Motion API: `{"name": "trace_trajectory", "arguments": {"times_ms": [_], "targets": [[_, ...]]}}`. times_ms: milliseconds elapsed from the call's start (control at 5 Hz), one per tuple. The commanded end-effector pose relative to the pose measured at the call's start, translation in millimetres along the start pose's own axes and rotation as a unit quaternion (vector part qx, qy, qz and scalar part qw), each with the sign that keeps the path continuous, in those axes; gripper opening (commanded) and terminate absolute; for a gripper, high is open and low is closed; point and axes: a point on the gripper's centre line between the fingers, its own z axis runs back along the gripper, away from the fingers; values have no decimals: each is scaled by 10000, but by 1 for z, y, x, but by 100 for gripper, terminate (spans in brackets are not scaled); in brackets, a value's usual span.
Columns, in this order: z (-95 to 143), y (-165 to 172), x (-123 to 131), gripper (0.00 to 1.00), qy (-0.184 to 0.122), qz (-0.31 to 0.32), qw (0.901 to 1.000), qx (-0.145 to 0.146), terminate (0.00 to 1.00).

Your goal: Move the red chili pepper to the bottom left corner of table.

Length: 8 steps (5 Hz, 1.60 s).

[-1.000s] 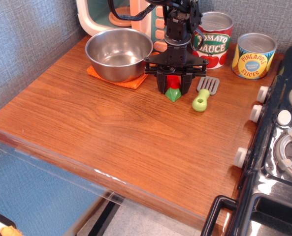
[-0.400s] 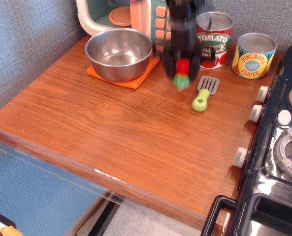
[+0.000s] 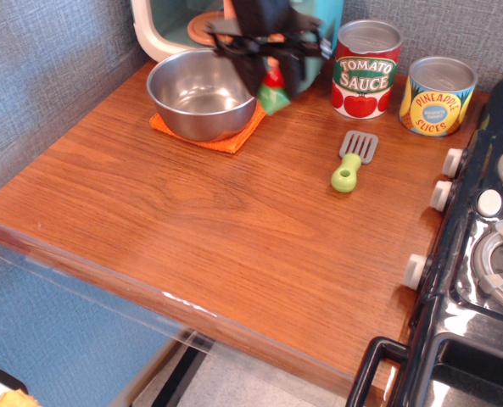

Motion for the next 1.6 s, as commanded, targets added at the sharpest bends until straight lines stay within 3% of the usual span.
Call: {"name": "trace_trajectory", "arguments": {"times_ms": [0, 200, 400, 600, 1000, 1200, 1400], "targets": [[55, 75, -53, 0, 185, -556, 9933, 997, 0], [62, 111, -83, 0, 241, -482, 9899, 1307, 0], [52, 147, -105, 0, 473, -327, 9909, 1220, 0], [26, 170, -107, 0, 893, -660, 9888, 995, 0], [-14, 173, -94, 0, 1426, -1249, 9778, 889, 0], [-20, 169, -94, 100, 1501, -1244, 9767, 899, 0], [-16, 161, -92, 100, 1426, -1323, 9753, 1042, 0]]}}
